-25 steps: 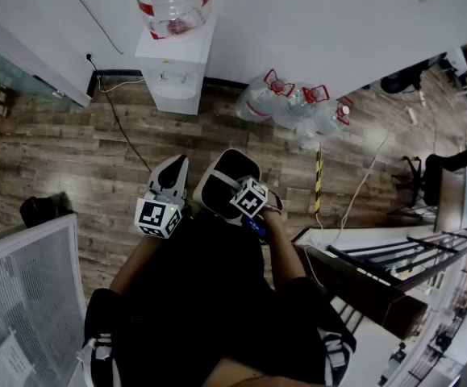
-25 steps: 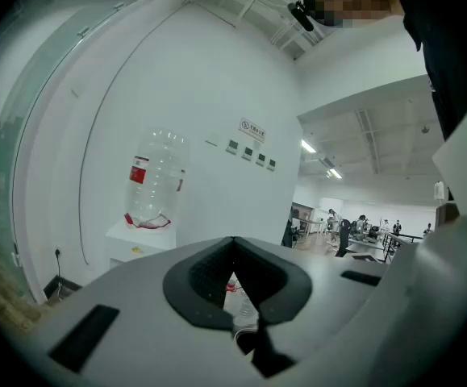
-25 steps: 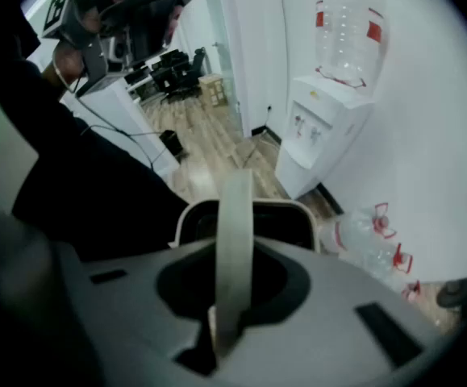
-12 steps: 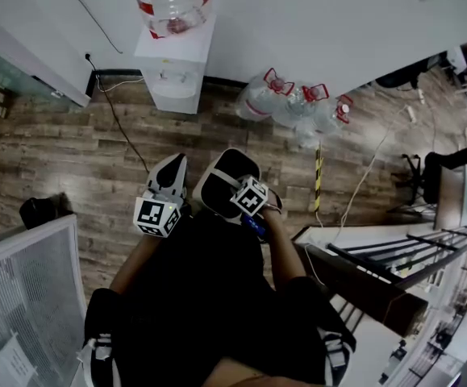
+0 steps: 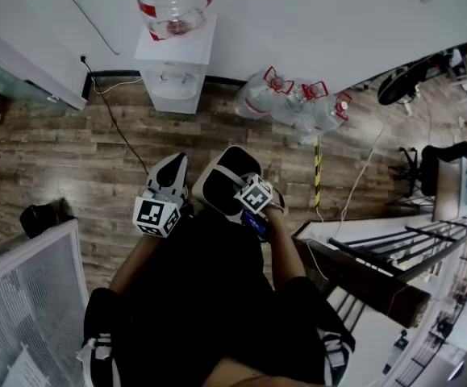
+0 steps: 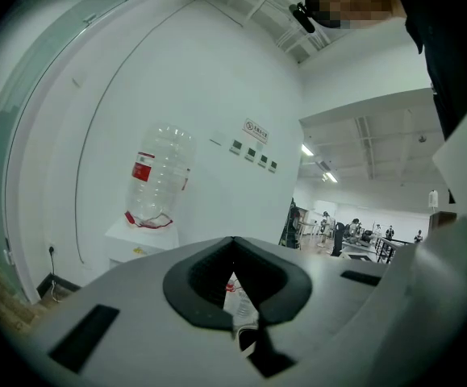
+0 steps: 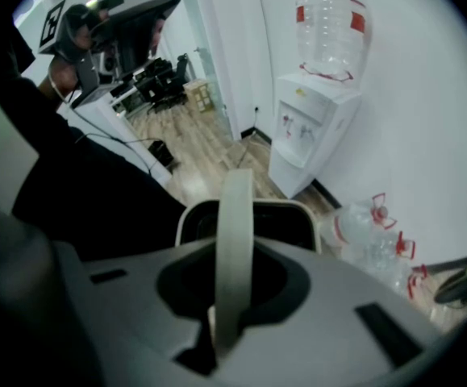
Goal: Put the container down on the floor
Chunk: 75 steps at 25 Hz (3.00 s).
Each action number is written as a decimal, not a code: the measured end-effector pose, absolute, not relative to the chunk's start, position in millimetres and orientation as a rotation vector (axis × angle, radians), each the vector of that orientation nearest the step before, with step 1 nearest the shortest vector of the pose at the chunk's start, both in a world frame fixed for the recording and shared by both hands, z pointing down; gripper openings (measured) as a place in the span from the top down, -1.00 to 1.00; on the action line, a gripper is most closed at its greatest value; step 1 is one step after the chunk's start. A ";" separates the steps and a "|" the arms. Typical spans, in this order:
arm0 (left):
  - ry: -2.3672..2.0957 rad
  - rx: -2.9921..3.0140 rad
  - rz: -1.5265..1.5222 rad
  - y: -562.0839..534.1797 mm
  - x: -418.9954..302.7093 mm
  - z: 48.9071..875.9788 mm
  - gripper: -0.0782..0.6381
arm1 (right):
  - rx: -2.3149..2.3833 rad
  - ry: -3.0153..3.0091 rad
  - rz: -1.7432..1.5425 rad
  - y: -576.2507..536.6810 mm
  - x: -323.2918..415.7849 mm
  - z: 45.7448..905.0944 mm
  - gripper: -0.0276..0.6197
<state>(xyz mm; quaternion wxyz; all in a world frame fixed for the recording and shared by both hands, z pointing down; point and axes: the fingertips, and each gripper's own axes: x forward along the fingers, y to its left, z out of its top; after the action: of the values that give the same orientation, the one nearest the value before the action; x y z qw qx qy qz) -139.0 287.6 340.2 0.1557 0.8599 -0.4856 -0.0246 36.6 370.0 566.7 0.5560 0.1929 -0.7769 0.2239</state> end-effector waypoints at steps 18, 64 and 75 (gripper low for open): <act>-1.346 2.466 -0.072 234.4 -185.0 357.2 0.69 | 0.551 -1.877 0.549 264.8 -9.1 554.4 0.74; -1.594 2.296 -0.004 13.2 -24.9 399.9 0.69 | 0.189 -1.879 0.203 -15.5 115.4 679.5 0.74; -1.450 2.333 0.013 -17.7 -21.3 429.4 0.69 | 0.175 -1.884 0.184 -64.2 89.6 760.2 0.74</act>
<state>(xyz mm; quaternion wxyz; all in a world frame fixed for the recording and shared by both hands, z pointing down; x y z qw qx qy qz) -21.3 -17.7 429.4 0.1960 0.8330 -0.5174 0.0047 89.6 -64.2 760.2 0.5813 0.0750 -0.8064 0.0786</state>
